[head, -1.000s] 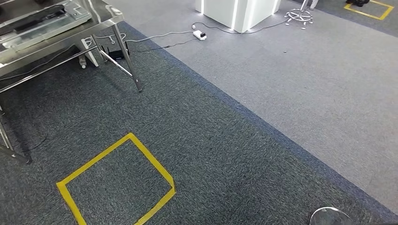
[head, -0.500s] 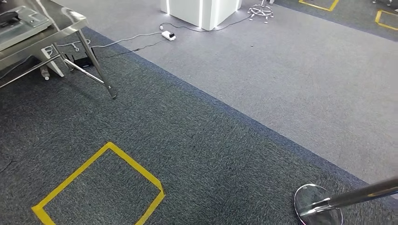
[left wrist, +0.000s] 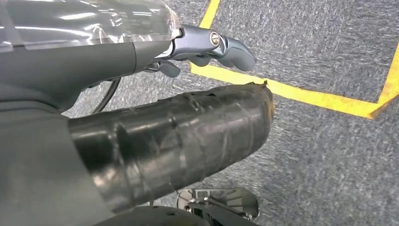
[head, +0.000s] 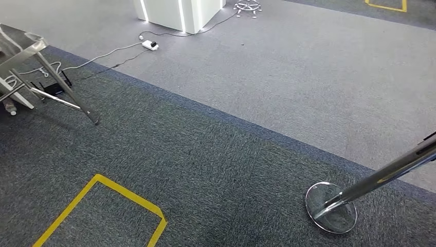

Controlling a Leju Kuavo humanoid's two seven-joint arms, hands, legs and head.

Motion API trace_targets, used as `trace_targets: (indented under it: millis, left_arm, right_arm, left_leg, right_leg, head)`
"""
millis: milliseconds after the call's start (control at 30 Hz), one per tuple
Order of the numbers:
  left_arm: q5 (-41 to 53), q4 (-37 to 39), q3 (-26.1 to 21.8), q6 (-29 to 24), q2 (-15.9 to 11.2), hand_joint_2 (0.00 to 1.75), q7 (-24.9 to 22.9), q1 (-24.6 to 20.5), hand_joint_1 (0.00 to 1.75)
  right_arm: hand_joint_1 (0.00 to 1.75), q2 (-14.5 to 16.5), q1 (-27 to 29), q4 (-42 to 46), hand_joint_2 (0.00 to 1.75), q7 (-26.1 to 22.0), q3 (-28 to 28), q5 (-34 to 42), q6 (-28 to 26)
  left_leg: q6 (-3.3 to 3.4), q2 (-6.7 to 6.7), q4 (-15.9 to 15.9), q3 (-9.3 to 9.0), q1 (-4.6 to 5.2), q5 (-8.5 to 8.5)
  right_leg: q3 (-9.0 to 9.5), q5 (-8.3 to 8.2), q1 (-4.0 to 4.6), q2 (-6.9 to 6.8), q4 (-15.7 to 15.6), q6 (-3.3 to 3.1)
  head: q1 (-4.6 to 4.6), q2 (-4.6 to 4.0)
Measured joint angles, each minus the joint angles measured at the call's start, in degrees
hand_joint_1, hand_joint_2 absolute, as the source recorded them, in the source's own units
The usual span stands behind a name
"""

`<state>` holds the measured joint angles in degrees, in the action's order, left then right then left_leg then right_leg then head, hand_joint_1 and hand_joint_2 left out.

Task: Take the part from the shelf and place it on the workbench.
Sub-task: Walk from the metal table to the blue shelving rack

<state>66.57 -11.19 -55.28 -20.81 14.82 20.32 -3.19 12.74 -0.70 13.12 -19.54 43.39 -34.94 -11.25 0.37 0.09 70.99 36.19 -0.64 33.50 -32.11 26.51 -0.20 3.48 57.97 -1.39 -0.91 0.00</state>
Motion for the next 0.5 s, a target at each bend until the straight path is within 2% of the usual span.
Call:
trace_targets:
  millis: [33,100,133,167,200,233,267,300,367,400,433,467,500]
  left_arm:
    - [0.00,0.00,-0.01,0.00,-0.02,0.00,0.01,-0.01,0.00]
    - [0.01,0.00,-0.03,0.00,-0.14,0.00,0.02,-0.02,0.00]
    - [0.02,0.00,-0.04,0.01,-0.20,0.00,0.03,-0.08,0.00]
    - [0.02,0.00,-0.05,0.01,-0.24,0.00,0.06,-0.17,0.00]
    - [0.02,0.00,-0.04,0.02,-0.23,0.00,0.08,-0.28,0.00]
    - [0.02,0.00,-0.05,0.02,-0.21,0.00,0.10,-0.33,0.00]
    - [0.01,0.00,-0.05,0.02,-0.19,0.00,0.13,-0.32,0.00]
    - [0.00,0.00,-0.06,0.04,-0.16,0.00,0.18,-0.28,0.00]
    - [-0.01,0.00,-0.07,0.10,-0.13,0.00,0.26,-0.16,0.00]
    - [-0.01,0.00,-0.08,0.14,-0.13,0.00,0.29,-0.13,0.00]
    - [-0.01,0.00,-0.08,0.15,-0.13,0.00,0.30,-0.11,0.00]
    - [-0.01,0.00,-0.09,0.16,-0.13,0.00,0.32,-0.14,0.00]
    - [-0.01,0.00,-0.09,0.16,-0.12,0.00,0.34,-0.19,0.00]
  right_arm:
    - [0.00,0.01,0.00,-0.01,0.00,0.00,0.00,-0.04,-0.01]
    - [0.00,0.11,-0.15,-0.05,0.00,0.01,0.00,-0.08,-0.01]
    - [0.00,0.15,-0.19,-0.07,0.00,0.02,0.00,-0.09,-0.02]
    - [0.00,0.19,-0.19,-0.10,0.00,0.03,0.00,-0.09,-0.02]
    - [0.00,0.17,-0.12,-0.11,0.00,0.03,0.00,-0.09,-0.02]
    - [0.00,0.17,-0.02,-0.12,0.00,0.04,0.00,-0.10,-0.02]
    - [0.00,0.17,0.02,-0.13,0.00,0.04,0.00,-0.10,-0.02]
    - [0.00,0.17,0.00,-0.14,0.00,0.05,0.00,-0.11,-0.02]
    - [0.00,0.16,-0.15,-0.14,0.00,0.05,0.00,-0.15,0.00]
    - [0.00,0.15,-0.22,-0.14,0.00,0.05,0.00,-0.17,0.02]
    - [0.00,0.13,-0.24,-0.14,0.00,0.05,0.00,-0.20,0.03]
    - [0.00,0.08,-0.21,-0.14,0.00,0.04,0.01,-0.24,0.04]
    - [0.00,0.01,-0.18,-0.14,0.00,0.04,0.01,-0.27,0.04]
  left_leg:
    - [0.36,-1.09,-4.17,-1.67,0.03,-2.48]
    - [0.97,-3.73,-11.13,-4.36,0.10,-5.44]
    - [1.16,-4.55,-12.67,-4.88,0.19,-5.81]
    - [1.24,-4.49,-13.00,-4.94,0.29,-5.69]
    - [1.40,-3.86,-13.22,-5.09,0.31,-5.84]
    - [1.65,-3.19,-13.60,-5.37,0.24,-6.06]
    - [1.99,-2.46,-14.11,-5.69,0.12,-6.34]
    - [2.34,-1.62,-14.61,-5.98,0.03,-6.60]
    - [2.73,0.01,-14.96,-6.20,0.11,-6.68]
    - [2.75,0.87,-14.89,-6.20,0.16,-6.57]
    - [2.70,1.69,-14.81,-6.23,0.18,-6.42]
    - [2.60,2.50,-14.70,-6.30,0.14,-6.21]
    - [2.43,3.22,-14.54,-6.40,0.08,-5.98]
  right_leg:
    - [0.00,0.03,-0.02,0.79,0.12,0.03]
    - [-0.28,0.13,-0.03,2.11,0.47,0.35]
    - [-0.51,0.14,-0.13,2.66,0.55,0.64]
    - [-0.71,0.10,-0.20,3.20,0.56,1.01]
    - [-0.84,0.00,-0.30,3.79,0.44,1.41]
    - [-0.91,0.03,-0.33,3.81,0.58,1.68]
    - [-1.25,0.54,-0.23,2.88,1.31,1.93]
    - [-2.14,1.72,-0.13,1.43,3.20,2.16]
    - [-5.50,5.33,-0.15,-1.81,9.92,2.59]
    - [-7.35,6.76,-0.33,-2.48,13.47,2.84]
    - [-8.51,7.19,-0.55,-2.79,15.61,3.07]
    - [-8.55,6.45,-0.80,-3.06,15.59,3.31]
    - [-7.41,4.80,-1.04,-3.45,13.33,3.50]
  head:
    - [-0.01,0.00]
    - [-0.01,0.00]
    - [-0.02,0.00]
    - [-0.02,0.00]
    - [-0.02,0.00]
    - [-0.03,0.00]
    - [-0.09,0.00]
    - [-0.16,0.00]
    - [-0.28,0.00]
    - [-0.29,0.00]
    - [-0.29,0.00]
    - [-0.30,0.00]
    - [-0.30,0.00]
